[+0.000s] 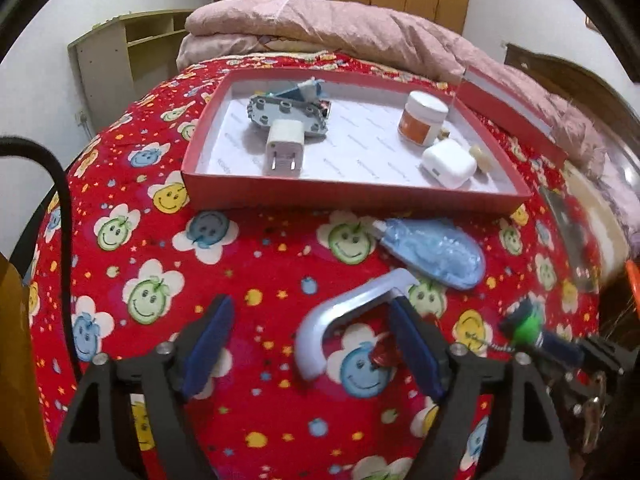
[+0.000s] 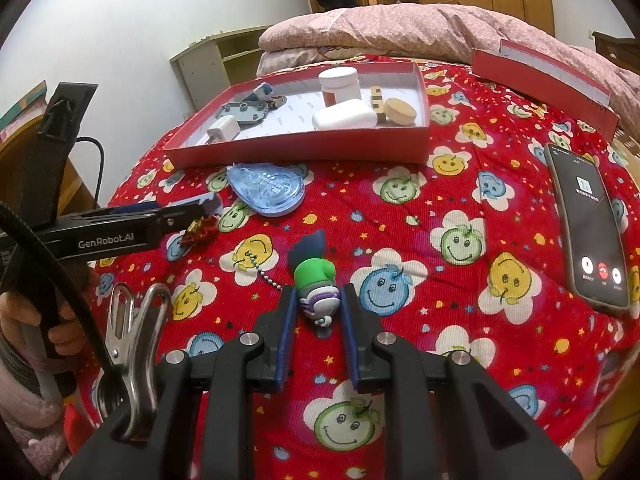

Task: Organize rigid objects
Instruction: 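Close left gripper on the grey curved handle while right gripper holds the figurine keychain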

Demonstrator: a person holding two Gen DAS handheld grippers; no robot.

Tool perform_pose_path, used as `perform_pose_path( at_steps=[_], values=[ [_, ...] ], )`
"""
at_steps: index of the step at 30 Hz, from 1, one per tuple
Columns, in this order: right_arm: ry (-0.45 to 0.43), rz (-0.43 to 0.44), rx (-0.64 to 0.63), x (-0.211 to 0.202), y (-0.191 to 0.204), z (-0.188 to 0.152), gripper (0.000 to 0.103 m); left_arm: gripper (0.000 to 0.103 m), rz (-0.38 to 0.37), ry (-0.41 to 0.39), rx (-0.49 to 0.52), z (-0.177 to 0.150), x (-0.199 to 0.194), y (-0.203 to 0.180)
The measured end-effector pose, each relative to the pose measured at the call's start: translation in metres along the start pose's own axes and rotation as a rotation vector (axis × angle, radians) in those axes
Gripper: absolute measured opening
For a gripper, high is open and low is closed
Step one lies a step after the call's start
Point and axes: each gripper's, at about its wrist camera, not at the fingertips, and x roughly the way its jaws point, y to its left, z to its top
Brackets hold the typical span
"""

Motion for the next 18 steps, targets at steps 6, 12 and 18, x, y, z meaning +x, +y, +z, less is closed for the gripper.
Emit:
perform_pose_path(
  at_steps=[6,12,18],
  values=[
    [-0.006,0.009,0.002,-0.001,-0.001,-0.001,0.024,0.085,0.017,0.014,-0.012,-0.001,-0.004,-0.001],
    [-0.009,0.014,0.007,0.000,0.000,-0.002,0.024,0.085,0.190,-0.011,0.064,-0.006,-0.012,0.007],
    [-0.011,0.018,0.012,0.000,0.000,-0.002,0.024,0.085,0.291,-0.050,0.070,-0.003,-0.014,0.018]
  ],
)
